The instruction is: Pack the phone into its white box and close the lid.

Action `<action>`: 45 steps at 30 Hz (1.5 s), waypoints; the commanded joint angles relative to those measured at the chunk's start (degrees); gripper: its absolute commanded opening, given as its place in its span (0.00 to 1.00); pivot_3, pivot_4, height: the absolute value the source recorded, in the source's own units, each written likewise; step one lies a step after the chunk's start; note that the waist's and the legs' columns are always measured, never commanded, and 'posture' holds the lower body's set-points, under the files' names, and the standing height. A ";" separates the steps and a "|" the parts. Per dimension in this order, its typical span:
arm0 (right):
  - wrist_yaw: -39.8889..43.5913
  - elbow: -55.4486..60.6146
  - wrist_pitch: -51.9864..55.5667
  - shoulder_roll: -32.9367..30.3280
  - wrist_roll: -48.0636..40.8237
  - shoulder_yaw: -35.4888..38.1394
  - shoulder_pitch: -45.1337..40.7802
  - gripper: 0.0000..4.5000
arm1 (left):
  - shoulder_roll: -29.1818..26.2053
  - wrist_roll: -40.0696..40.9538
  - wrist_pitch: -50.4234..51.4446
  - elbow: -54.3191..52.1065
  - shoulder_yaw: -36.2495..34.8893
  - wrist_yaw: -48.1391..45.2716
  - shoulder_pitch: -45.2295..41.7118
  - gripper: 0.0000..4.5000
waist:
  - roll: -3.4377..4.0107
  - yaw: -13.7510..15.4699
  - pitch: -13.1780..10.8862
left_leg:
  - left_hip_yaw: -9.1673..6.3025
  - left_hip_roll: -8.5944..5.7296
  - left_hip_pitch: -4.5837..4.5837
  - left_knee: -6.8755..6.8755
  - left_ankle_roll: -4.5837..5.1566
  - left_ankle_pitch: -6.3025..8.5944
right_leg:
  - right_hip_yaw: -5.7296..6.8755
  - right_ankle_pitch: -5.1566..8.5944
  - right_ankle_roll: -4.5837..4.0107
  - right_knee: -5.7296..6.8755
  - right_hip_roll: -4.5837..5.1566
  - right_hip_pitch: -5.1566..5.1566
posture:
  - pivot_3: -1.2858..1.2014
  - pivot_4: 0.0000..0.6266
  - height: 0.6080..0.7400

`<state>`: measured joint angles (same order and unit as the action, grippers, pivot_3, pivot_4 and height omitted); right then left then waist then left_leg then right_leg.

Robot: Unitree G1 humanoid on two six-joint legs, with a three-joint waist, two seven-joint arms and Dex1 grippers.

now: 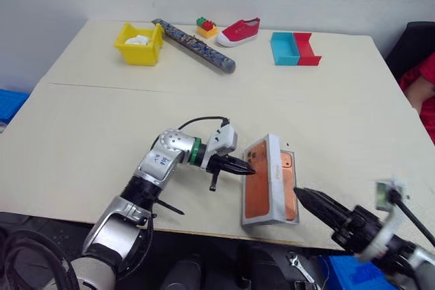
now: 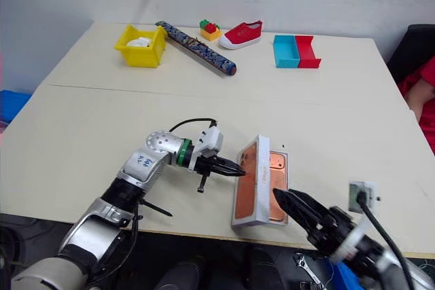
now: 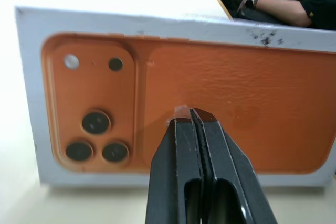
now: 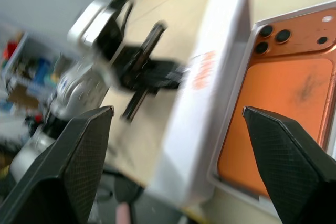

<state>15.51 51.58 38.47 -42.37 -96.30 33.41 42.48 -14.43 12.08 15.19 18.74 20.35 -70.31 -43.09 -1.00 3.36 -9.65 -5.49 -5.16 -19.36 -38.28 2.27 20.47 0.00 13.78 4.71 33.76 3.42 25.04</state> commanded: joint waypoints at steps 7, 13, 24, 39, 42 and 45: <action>14.44 6.23 0.92 -7.82 34.45 -8.16 2.43 0.44 | 0.10 1.63 -1.08 3.61 -4.30 -2.00 -6.53 0.00 | -0.03 -0.43 -0.02 | 0.01 0.01 0.20 -0.11 0.09 0.11 | 0.01 -0.05 0.13 -0.17 -0.02 -0.31 | 0.52 0.24 1.00; 17.66 1.68 -2.58 -10.47 53.04 -19.78 -1.58 0.01 | -10.35 -0.72 -1.84 4.19 -1.13 -13.79 -5.75 0.00 | 0.02 -0.43 -0.02 | -0.02 -0.01 0.16 -0.07 -0.35 -0.08 | 0.06 -0.02 0.07 -0.11 -0.04 -0.15 | 0.52 0.24 1.00; 18.77 -0.08 -3.54 -6.75 60.04 -24.35 -4.59 0.01 | -2.98 -11.10 -12.37 14.35 4.35 -7.20 -6.98 0.00 | 0.03 1.26 -0.03 | -0.09 -0.06 -0.10 -0.63 -0.07 0.16 | 0.12 -0.02 0.11 -0.23 0.00 -0.25 | 0.52 0.24 1.00; 16.60 3.86 -5.89 0.83 63.92 -23.68 -2.01 0.01 | 4.55 -13.70 -18.57 30.64 1.42 -1.10 -15.98 0.00 | 0.03 1.01 -0.03 | -0.06 -0.04 -0.08 -0.78 -0.08 0.22 | 0.11 -0.04 0.21 -0.12 -0.03 -0.27 | 0.52 0.24 1.00; 16.77 4.63 -6.75 2.28 64.19 -23.49 -0.44 0.01 | 4.92 -13.85 -19.14 31.65 0.79 -0.80 -16.35 0.00 | 0.03 1.01 -0.03 | -0.06 -0.04 -0.09 -0.77 -0.10 0.23 | 0.12 -0.04 0.21 -0.12 -0.04 -0.25 | 0.52 0.24 1.00; 17.18 5.25 -8.33 3.14 65.54 -23.07 1.46 0.01 | 5.84 -13.73 -19.05 32.51 0.07 0.23 -17.00 0.00 | 0.04 1.00 -0.03 | -0.06 -0.04 -0.09 -0.78 -0.10 0.23 | 0.11 -0.04 0.21 -0.10 -0.04 -0.25 | 0.52 0.24 1.00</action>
<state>32.25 54.23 32.09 -39.71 -31.40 9.36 42.93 -9.45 -1.81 -3.20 51.09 21.64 -70.70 -58.06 -0.97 4.36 -9.68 -5.55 -5.22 -19.45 -39.06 2.17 20.70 0.11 13.74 4.92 33.65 3.39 24.78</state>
